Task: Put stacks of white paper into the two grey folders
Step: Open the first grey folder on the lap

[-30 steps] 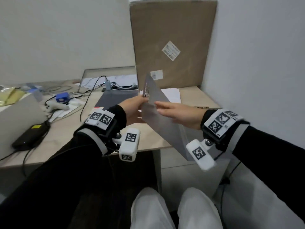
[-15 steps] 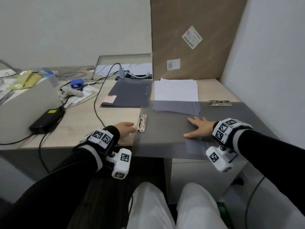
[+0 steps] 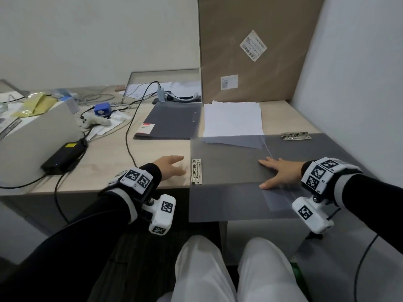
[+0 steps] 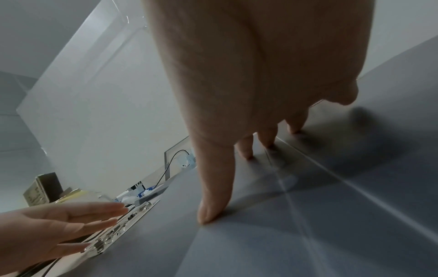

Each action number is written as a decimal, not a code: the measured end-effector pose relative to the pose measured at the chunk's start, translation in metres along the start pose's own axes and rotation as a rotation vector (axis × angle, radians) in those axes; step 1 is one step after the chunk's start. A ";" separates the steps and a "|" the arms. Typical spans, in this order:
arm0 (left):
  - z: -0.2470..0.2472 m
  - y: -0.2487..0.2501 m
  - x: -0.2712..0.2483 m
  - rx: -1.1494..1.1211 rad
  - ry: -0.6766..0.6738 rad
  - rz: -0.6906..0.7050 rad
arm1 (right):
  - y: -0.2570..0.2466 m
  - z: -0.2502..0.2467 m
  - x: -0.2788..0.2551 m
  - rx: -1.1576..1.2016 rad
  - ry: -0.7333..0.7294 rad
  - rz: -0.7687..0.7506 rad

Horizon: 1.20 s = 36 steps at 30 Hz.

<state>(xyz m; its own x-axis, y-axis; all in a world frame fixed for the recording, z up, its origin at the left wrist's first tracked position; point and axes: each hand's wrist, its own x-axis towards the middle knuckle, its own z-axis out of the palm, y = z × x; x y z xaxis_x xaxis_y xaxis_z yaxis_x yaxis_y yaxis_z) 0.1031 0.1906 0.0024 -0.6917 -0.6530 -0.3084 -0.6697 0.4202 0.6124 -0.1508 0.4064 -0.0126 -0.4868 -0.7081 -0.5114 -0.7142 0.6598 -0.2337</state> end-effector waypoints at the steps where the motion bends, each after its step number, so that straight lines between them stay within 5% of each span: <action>1: 0.004 0.003 0.001 0.014 -0.010 0.010 | 0.001 -0.001 -0.002 -0.006 -0.003 -0.001; 9: 0.021 0.020 0.010 0.175 -0.098 0.013 | -0.016 -0.005 -0.008 -0.038 0.048 -0.086; 18: 0.015 0.021 0.013 0.357 -0.203 0.016 | -0.034 0.006 0.009 -0.082 -0.057 -0.121; 36: 0.018 0.020 0.014 0.545 -0.158 0.083 | -0.029 0.014 0.011 -0.085 0.003 -0.134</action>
<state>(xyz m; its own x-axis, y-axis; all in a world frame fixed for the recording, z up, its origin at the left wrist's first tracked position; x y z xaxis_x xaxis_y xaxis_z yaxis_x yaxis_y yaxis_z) 0.0747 0.2009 -0.0023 -0.7517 -0.5198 -0.4059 -0.6254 0.7573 0.1884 -0.1284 0.3825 -0.0228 -0.3860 -0.7889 -0.4782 -0.8127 0.5360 -0.2284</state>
